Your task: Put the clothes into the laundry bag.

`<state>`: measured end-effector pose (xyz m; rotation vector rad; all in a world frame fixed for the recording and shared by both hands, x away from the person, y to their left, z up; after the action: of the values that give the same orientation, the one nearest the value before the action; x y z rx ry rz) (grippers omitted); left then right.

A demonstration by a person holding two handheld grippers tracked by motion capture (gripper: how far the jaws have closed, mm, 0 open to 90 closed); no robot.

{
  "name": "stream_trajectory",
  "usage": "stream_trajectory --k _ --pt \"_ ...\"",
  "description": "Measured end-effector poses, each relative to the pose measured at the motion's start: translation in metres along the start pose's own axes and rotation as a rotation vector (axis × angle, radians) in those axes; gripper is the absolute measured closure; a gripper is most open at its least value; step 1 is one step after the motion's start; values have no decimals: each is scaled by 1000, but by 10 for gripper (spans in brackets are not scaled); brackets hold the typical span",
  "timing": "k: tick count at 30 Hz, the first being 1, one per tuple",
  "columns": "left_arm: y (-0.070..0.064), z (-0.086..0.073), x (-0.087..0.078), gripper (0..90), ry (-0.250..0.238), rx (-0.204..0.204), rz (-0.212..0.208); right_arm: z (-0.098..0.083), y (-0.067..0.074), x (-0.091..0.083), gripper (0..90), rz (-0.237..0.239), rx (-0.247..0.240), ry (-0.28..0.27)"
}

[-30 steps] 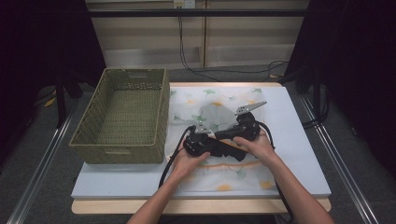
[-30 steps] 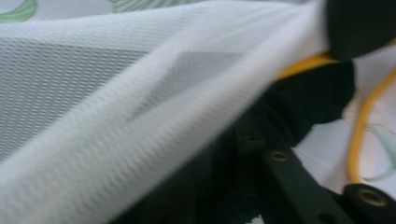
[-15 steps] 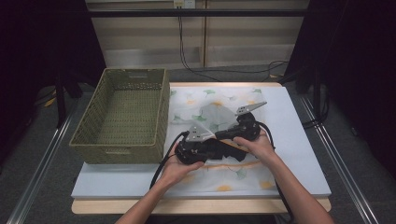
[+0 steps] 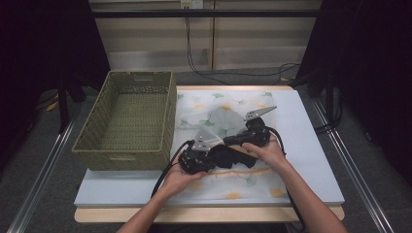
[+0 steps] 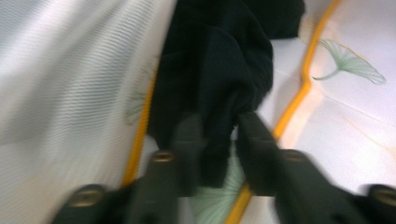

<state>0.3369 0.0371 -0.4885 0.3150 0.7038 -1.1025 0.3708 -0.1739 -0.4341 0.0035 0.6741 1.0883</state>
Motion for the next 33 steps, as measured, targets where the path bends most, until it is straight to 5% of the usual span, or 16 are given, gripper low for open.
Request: stream_trajectory --k 11,18,33 --pt "-7 11 15 820 -13 2 -26 -1 1 1 892 0 3 7" --pt "0 19 26 821 -52 -42 -16 -1 2 2 892 1 2 8" --pt "17 34 43 823 -117 -144 77 -2 3 2 893 2 11 13"
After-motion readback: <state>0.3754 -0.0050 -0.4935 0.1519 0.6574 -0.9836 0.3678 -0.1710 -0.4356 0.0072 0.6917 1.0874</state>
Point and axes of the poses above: each handheld gripper's, and its own axes: x roughly forward along the jaws, z roughly out of its top, y roughly to its left, the point moved 2 cm from there along x, roughly forward along the jaws, and after that the axes turned 3 degrees about -y, right-handed, at the moved point
